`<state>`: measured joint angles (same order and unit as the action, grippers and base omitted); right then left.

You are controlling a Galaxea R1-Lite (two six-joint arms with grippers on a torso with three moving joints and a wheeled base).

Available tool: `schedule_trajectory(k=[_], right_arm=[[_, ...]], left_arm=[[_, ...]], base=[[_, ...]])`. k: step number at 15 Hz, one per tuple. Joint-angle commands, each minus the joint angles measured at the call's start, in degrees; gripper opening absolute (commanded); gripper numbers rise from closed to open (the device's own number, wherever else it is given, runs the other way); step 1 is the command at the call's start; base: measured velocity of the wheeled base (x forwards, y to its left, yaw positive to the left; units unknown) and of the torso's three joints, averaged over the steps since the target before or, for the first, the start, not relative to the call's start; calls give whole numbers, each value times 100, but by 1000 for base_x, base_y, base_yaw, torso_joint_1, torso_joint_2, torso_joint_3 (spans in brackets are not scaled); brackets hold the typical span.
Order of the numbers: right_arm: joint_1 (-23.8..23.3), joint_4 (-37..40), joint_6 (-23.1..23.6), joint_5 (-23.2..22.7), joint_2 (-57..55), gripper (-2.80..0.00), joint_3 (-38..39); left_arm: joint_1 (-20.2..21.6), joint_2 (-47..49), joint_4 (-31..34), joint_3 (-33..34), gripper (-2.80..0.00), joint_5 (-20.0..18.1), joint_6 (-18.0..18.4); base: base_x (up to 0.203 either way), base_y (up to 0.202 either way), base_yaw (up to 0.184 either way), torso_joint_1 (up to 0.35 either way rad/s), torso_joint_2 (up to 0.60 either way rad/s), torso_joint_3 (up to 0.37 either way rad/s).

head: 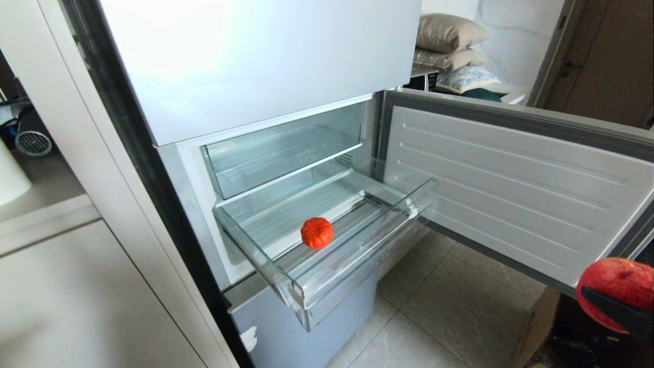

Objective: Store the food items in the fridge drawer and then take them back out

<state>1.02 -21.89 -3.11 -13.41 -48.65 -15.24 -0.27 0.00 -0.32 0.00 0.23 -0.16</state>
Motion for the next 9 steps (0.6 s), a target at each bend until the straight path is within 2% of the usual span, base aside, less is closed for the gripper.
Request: schedule_trajectory(k=[1,6,9], right_arm=[[287,-248,-12,68,116,-280,416],[270,-1248,-2,92,-72,-280,852],[241,-1274,3,90,-90,-280,918]], left_arm=[[0,9,-4,0,-280,3,-2],[0,9,-4,0,-280,3,-2],[0,9,-4,0,-280,3,-2]], base=[[0,0,0,0,0,0],[0,0,0,0,0,0],[0,0,0,0,0,0]])
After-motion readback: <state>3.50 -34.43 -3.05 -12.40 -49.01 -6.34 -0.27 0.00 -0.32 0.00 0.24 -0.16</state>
